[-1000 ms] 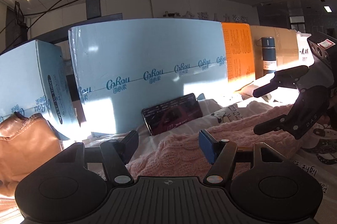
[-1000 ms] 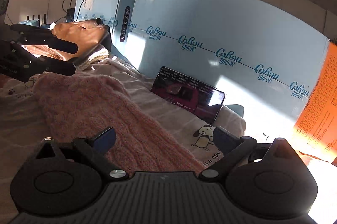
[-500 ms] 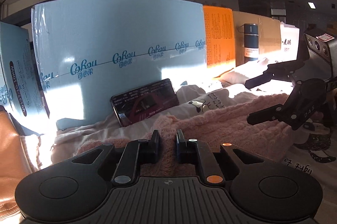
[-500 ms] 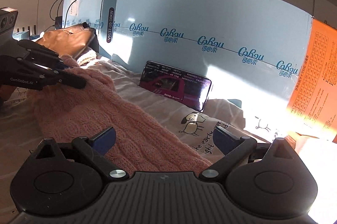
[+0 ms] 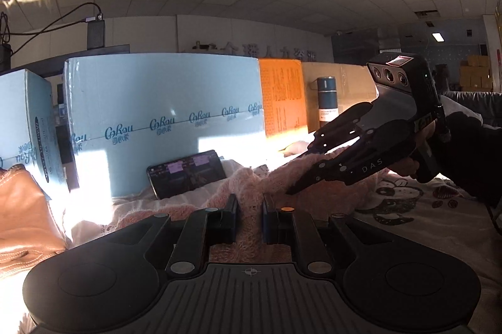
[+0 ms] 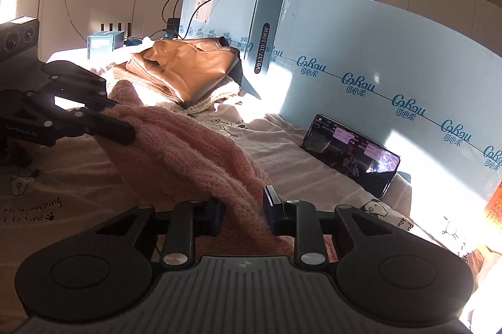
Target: Fold clothes
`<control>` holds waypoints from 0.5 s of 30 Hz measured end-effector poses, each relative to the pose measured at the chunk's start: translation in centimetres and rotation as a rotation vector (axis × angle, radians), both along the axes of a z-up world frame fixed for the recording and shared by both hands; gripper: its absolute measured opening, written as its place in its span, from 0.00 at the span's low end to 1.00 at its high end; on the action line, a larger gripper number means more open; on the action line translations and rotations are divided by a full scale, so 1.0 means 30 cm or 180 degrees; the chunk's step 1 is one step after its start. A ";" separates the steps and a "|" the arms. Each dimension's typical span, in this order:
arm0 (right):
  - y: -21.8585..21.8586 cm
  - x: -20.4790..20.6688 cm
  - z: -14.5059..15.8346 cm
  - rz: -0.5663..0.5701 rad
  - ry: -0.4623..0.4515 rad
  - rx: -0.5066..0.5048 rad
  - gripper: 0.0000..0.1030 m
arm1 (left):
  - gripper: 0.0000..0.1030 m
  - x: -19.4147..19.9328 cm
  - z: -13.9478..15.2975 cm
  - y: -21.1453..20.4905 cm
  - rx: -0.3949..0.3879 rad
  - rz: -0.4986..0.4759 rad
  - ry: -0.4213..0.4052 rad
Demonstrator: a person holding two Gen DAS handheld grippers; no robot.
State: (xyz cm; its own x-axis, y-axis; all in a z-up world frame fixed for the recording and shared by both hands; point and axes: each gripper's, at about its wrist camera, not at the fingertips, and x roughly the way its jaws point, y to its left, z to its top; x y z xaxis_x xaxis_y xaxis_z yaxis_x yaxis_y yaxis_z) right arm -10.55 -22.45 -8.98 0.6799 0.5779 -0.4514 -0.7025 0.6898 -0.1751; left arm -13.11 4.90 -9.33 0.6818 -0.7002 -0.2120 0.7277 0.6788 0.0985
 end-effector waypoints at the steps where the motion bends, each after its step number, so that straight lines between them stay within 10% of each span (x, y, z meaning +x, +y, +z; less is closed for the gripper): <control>1: 0.000 -0.027 0.003 0.0010 -0.0024 0.0009 0.13 | 0.13 -0.003 0.000 0.004 -0.0005 -0.0006 0.0000; 15: 0.000 -0.374 -0.023 -0.0154 0.0064 0.0492 0.09 | 0.13 -0.098 0.003 0.069 0.0095 -0.0416 0.0313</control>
State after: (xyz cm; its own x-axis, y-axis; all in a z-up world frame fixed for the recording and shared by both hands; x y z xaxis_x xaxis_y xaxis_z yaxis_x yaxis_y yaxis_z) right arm -21.78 -22.45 -9.66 0.7004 0.6084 -0.3733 -0.6701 0.7405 -0.0504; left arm -16.06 6.98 -9.25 0.5602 -0.7740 -0.2951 0.8168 0.5755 0.0412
